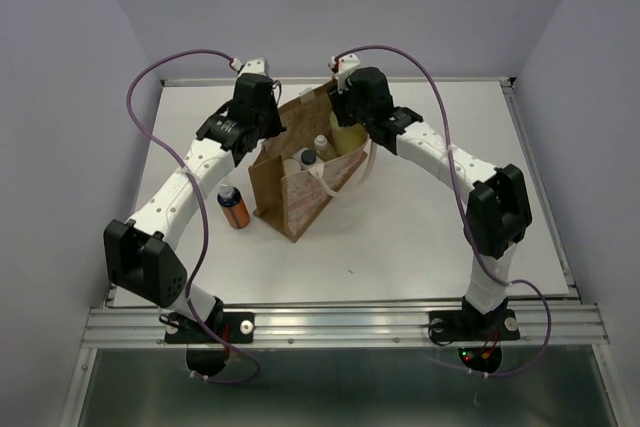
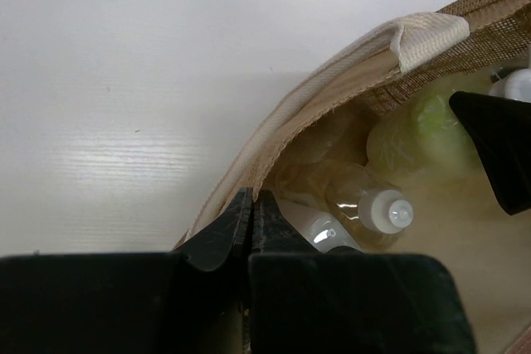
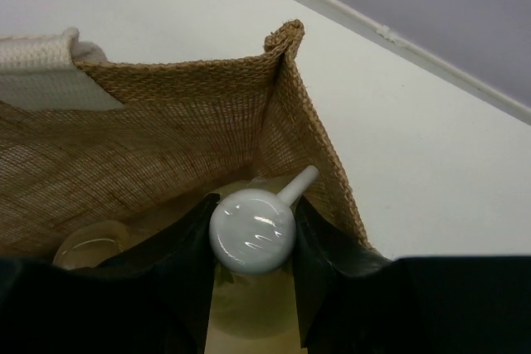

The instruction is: Place the personal care products into the canvas bag

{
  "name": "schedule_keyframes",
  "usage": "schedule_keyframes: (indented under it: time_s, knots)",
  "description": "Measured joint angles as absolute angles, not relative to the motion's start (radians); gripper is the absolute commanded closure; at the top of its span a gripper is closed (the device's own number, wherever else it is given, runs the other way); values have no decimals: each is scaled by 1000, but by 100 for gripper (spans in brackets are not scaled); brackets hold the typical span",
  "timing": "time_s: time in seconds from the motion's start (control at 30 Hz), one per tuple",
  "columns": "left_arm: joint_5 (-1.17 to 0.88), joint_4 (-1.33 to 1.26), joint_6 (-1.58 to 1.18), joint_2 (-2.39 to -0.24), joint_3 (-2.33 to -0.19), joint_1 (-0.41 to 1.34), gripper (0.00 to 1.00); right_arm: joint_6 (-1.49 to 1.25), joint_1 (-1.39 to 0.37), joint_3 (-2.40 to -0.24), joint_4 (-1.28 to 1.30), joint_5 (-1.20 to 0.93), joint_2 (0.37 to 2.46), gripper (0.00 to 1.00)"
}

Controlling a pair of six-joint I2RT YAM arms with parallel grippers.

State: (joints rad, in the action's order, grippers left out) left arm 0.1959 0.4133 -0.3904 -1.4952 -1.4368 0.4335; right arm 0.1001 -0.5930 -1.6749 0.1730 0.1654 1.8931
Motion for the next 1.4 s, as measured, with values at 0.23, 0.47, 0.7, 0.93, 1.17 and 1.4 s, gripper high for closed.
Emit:
schedule_keyframes:
  time_s: [0.23, 0.47, 0.7, 0.93, 1.17, 1.4]
  knots:
    - [197, 416, -390, -1505, -1445, 435, 100, 73, -586, -1611, 119, 167, 1865, 99]
    - [196, 421, -390, -1515, -1457, 437, 100, 6, -579, -1554, 29, 168, 1853, 99]
    - [196, 424, -389, -1525, -1467, 437, 100, -31, -575, -1554, -26, 172, 1853, 99]
    - [195, 425, -383, -1538, -1480, 437, 100, -41, -575, -1563, -35, 178, 1858, 99]
    - [191, 430, -382, -1543, -1488, 437, 100, -31, -575, -1539, -64, 191, 1860, 99]
    - [190, 440, -382, -1558, -1509, 437, 100, -35, -575, -1523, -39, 191, 1858, 66]
